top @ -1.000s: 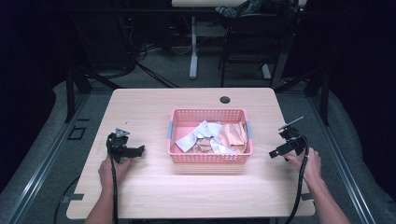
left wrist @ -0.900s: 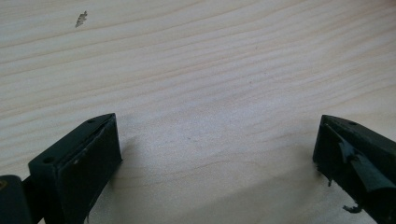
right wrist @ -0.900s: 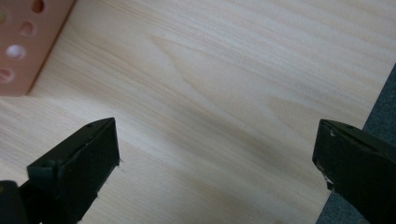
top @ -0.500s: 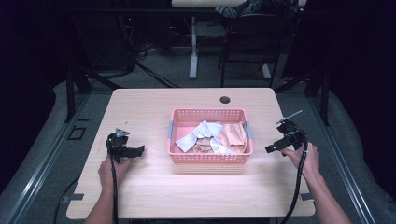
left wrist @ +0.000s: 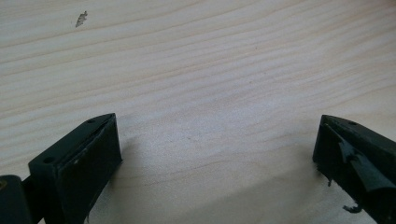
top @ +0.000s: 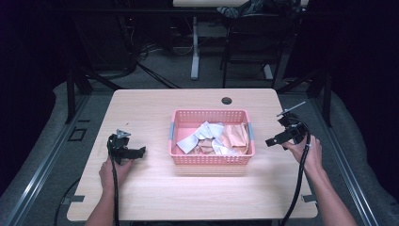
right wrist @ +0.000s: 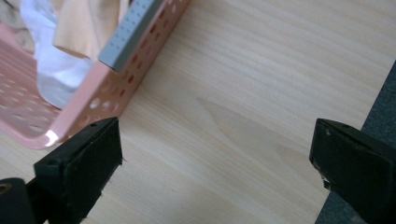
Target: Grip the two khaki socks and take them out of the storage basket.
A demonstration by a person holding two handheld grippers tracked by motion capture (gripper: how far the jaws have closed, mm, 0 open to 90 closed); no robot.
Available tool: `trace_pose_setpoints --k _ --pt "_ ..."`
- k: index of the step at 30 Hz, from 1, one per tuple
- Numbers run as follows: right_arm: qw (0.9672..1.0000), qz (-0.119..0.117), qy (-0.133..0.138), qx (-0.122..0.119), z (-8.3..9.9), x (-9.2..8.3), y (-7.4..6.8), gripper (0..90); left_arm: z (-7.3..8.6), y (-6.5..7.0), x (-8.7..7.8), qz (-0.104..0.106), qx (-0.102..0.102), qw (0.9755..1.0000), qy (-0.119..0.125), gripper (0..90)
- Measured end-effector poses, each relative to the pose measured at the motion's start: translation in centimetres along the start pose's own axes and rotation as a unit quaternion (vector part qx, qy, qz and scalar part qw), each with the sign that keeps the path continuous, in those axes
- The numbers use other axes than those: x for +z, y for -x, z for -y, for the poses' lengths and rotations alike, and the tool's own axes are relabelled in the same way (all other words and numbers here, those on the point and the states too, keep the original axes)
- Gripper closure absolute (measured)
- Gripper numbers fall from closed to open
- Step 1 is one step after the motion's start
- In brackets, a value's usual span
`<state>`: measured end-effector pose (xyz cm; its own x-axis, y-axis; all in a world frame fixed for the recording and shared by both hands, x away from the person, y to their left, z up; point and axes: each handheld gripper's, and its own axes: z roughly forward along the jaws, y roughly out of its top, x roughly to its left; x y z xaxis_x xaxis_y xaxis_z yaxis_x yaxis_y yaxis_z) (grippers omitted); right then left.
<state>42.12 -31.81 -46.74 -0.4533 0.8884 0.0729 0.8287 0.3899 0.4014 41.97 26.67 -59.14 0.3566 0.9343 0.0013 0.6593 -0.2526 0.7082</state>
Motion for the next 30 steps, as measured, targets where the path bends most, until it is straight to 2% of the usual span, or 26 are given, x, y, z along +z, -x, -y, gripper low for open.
trace_pose_setpoints --k 1,7,11,14,15,21,28,30 --pt "0.9999 -0.006 0.009 0.002 -0.2 -0.1 -0.2 1.9 0.0 0.0 0.0 0.000 0.000 1.0000 0.000 0.5" --pt "0.9998 -0.002 0.005 -0.017 -1.9 -0.9 -1.1 2.4 0.0 0.0 0.0 0.000 0.000 1.0000 0.000 0.5" --pt "0.9996 0.000 0.014 -0.023 -2.6 -1.2 -1.6 3.1 0.0 0.0 0.0 0.000 0.000 1.0000 0.000 0.5" --pt "0.9995 -0.003 0.013 -0.027 -3.5 -1.5 -2.4 3.6 0.0 0.0 0.0 0.000 0.000 1.0000 0.000 0.5" --pt "0.9992 -0.004 0.018 -0.035 -4.1 -1.5 -2.9 3.9 0.0 0.0 0.0 0.000 0.000 1.0000 0.000 0.5" --pt "0.9985 -0.011 0.018 -0.049 -5.5 -1.6 -4.0 5.7 0.0 0.0 0.0 0.000 0.000 1.0000 0.000 0.6" --pt "0.9978 -0.016 0.025 -0.060 -6.9 -1.3 -5.3 14.0 0.0 0.0 0.0 0.000 0.000 1.0000 0.000 0.5" --pt "0.9975 -0.023 0.018 -0.064 -7.5 -0.8 -5.8 17.4 0.0 0.0 0.0 0.000 0.000 1.0000 0.000 0.6"
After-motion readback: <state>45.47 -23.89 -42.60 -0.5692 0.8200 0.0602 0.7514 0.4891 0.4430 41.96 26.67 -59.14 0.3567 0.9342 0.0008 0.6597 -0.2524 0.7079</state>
